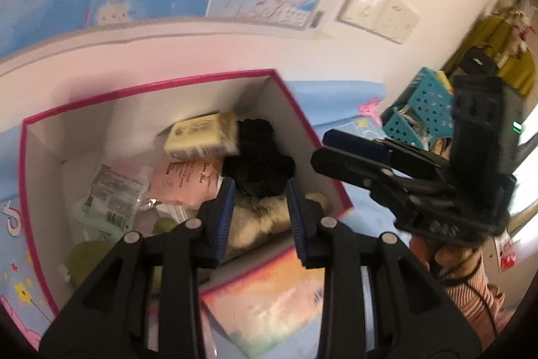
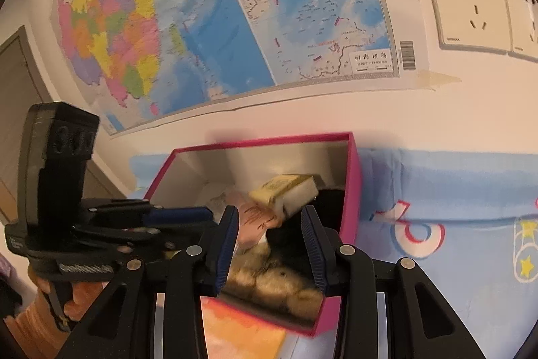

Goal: Organize soft objects
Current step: 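Move the right gripper to the blue checkered scrunchie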

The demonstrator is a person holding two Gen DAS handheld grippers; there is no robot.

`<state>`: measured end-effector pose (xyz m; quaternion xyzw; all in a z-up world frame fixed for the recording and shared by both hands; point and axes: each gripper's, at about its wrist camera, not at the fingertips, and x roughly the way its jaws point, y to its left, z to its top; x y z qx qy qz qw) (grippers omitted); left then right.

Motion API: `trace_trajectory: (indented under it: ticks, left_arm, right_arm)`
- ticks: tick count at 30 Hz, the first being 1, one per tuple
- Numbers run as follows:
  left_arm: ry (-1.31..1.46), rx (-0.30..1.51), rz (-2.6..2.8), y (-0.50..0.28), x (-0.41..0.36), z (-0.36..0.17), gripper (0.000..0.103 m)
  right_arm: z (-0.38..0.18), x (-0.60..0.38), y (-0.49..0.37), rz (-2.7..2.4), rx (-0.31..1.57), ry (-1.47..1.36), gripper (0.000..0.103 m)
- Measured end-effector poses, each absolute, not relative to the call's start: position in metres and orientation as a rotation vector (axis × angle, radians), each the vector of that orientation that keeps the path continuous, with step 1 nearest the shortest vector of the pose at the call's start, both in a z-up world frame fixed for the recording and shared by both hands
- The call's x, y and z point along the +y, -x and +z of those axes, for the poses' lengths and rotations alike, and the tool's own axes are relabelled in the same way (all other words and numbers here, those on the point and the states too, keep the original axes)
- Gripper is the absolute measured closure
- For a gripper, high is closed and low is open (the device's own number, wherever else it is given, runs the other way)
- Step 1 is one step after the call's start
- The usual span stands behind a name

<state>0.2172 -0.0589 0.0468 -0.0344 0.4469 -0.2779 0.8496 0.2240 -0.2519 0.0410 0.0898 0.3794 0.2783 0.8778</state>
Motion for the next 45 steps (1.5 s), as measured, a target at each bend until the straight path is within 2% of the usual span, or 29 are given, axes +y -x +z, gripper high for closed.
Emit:
trace_trajectory:
  ticks: [4, 8, 16, 18, 19, 27, 36, 45]
  left_arm:
    - [0.081, 0.880, -0.646, -0.183, -0.046, 0.060, 0.069]
    - [0.084, 0.823, -0.670, -0.148, -0.026, 0.066, 0.060]
    - [0.114, 0.849, -0.647, -0.085, 0.016, 0.034, 0.058]
    - [0.133, 0.876, -0.638, -0.072, 0.025, 0.020, 0.058]
    - [0.132, 0.892, -0.626, -0.064, 0.028, 0.012, 0.058]
    - [0.142, 0.995, -0.634, -0.015, 0.039, -0.028, 0.058]
    - [0.098, 1.036, -0.700, 0.050, 0.035, -0.041, 0.058]
    - [0.068, 1.091, -0.705, 0.073, 0.030, -0.055, 0.058]
  right_arm:
    - [0.045, -0.258, -0.201, 0.628, 0.786, -0.202, 0.063]
    - [0.051, -0.260, -0.171, 0.691, 0.776, -0.211, 0.061]
    - [0.040, -0.247, -0.103, 0.858, 0.836, -0.190, 0.059]
    - [0.030, -0.242, -0.085, 0.881, 0.867, -0.172, 0.047]
    - [0.023, -0.235, -0.073, 0.899, 0.895, -0.147, 0.046]
    - [-0.025, -0.200, -0.036, 0.968, 1.055, -0.073, 0.046]
    - [-0.039, -0.179, -0.029, 1.010, 1.093, -0.064, 0.046]
    - [-0.049, -0.163, -0.024, 1.022, 1.104, -0.060, 0.046]
